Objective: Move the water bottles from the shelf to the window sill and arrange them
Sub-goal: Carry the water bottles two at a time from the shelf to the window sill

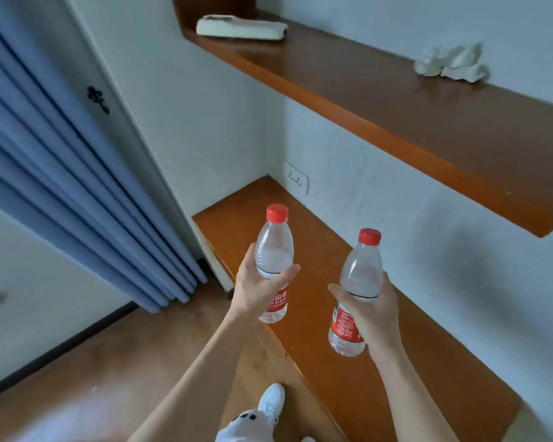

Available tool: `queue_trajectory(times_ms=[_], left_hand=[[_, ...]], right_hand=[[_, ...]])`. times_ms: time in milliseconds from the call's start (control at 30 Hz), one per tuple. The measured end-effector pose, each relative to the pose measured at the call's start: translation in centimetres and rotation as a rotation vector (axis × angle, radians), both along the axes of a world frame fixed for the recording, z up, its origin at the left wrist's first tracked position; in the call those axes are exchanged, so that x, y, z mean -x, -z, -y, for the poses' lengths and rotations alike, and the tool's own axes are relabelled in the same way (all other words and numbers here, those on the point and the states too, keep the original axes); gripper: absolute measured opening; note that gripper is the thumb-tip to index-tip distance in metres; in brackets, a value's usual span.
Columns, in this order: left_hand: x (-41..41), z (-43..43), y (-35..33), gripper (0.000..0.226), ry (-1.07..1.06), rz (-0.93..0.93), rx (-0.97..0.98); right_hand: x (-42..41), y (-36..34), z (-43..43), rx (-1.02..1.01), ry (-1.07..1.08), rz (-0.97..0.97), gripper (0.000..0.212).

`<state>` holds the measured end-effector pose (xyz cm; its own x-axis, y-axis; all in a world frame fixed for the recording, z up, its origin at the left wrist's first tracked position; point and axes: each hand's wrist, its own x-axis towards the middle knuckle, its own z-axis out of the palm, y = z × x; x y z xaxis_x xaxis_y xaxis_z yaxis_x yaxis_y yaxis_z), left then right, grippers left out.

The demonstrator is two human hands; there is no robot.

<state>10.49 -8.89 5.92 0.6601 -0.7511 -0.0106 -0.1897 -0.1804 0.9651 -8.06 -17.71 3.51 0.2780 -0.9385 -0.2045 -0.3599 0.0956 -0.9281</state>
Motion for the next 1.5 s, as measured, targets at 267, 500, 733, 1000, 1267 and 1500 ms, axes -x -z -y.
queue_trajectory(times_ms=[267, 500, 733, 1000, 1267, 1500], left_hand=[[-2.2, -15.4, 0.9, 0.05, -0.434, 0.044, -0.062], [-4.5, -27.9, 0.6, 0.051, -0.83, 0.032, -0.062], [-7.7, -37.2, 0.5, 0.051, -1.059, 0.081, -0.053], [-17.9, -48.0, 0.8, 0.054, -1.214, 0.102, -0.012], [-28.5, -57.3, -0.1, 0.051, -1.28, 0.095, -0.003], [-35.0, -61.2, 0.3, 0.05, -1.331, 0.082, 0.031]], right_hand=[[-7.8, 1.3, -7.8, -0.013, -0.502, 0.087, 0.06], [-16.8, 1.7, -16.7, 0.038, -0.864, 0.094, 0.065], [-25.4, 1.5, -25.8, 0.093, -1.055, 0.114, 0.061], [-39.1, 0.4, -36.7, 0.15, -1.188, 0.156, 0.06], [-51.6, -2.0, -45.8, 0.252, -1.237, 0.175, 0.064], [-58.8, -1.4, -50.0, 0.301, -1.331, 0.167, 0.068]])
